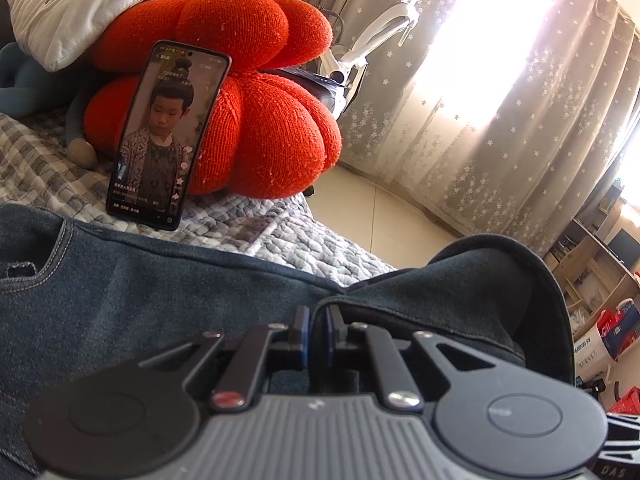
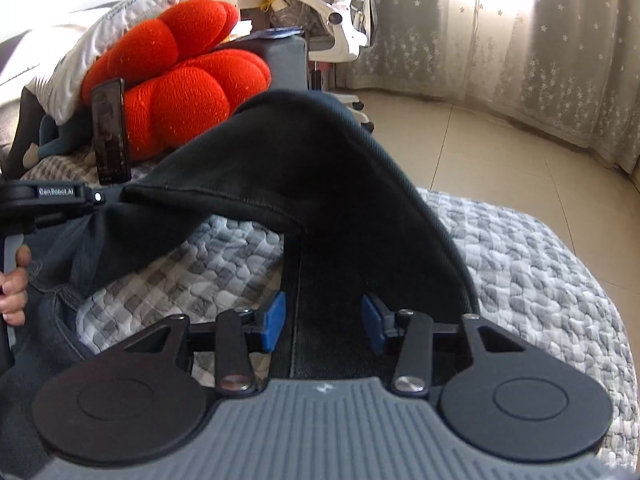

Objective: Fold clothes

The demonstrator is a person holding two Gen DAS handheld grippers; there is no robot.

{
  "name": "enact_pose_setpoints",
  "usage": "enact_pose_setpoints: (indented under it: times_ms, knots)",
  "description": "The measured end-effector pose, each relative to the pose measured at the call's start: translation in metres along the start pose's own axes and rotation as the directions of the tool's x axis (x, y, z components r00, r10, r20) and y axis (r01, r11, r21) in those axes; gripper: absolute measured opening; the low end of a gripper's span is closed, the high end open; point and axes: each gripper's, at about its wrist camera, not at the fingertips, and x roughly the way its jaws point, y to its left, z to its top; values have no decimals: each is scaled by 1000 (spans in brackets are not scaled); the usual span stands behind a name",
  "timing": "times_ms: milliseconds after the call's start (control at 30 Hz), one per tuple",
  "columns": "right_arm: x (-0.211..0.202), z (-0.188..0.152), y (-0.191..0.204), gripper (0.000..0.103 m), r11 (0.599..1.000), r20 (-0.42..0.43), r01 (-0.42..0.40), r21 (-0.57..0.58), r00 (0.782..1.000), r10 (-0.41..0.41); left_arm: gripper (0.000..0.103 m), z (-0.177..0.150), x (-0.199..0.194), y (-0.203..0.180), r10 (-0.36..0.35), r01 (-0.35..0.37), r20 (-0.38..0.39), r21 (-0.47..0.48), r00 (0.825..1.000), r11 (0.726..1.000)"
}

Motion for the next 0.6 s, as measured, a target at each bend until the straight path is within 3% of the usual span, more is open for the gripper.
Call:
enact_pose_setpoints:
  times_ms: [200,367,533,600]
  knots:
    - [14,-12,-1,49,1000,-54,-18,16,998,19,9,-2,3,-1,-5,5,-10,-1,1000,1000]
    - [17,-16,6,69,999,-52,-38,-1,998,38,9,-4,4,-3,-3,2,-18,-13,1000,1000]
    - [20,-18,13,67,996,-46,-4,-93,999,0,9,-5,4,-3,-5,4,-21,-24,1000,1000]
    - [21,-14,9,54,995,-55,5,-95,998,-10,9,-4,4,-3,-6,6,-21,-26,1000,1000]
